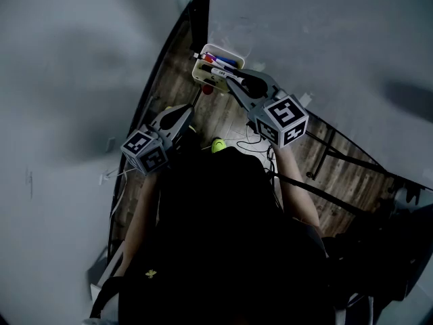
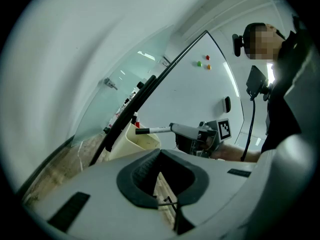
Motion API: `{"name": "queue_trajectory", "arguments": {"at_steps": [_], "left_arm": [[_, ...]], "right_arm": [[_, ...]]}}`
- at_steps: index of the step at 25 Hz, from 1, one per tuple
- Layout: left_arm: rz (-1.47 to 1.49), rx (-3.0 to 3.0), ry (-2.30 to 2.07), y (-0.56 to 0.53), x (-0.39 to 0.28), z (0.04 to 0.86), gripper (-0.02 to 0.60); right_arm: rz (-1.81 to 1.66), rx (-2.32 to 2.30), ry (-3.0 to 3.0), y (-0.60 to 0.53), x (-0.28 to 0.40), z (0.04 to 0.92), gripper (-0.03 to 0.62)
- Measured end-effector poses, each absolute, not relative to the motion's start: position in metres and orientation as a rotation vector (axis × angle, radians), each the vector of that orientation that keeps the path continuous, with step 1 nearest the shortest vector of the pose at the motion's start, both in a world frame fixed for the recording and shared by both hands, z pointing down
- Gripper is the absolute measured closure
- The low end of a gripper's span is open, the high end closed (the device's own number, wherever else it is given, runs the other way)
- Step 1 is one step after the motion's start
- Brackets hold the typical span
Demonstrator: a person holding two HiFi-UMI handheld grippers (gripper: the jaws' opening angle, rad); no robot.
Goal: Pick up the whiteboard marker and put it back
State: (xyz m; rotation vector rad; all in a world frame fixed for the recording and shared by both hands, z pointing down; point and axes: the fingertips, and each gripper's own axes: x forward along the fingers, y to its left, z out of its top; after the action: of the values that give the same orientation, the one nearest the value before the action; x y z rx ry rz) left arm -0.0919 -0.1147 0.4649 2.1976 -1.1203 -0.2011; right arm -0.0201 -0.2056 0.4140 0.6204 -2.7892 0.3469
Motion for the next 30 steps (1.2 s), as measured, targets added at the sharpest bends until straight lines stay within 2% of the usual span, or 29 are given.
{"name": "queue_trajectory", "arguments": {"at_steps": [30], "left_arm": [[-0.137, 2.159, -1.139, -0.101, -0.106, 0.473, 0.561]], "right_arm": [[0.241, 0.524, -2.648, -0.206, -0.05, 0.464, 0.522]]}}
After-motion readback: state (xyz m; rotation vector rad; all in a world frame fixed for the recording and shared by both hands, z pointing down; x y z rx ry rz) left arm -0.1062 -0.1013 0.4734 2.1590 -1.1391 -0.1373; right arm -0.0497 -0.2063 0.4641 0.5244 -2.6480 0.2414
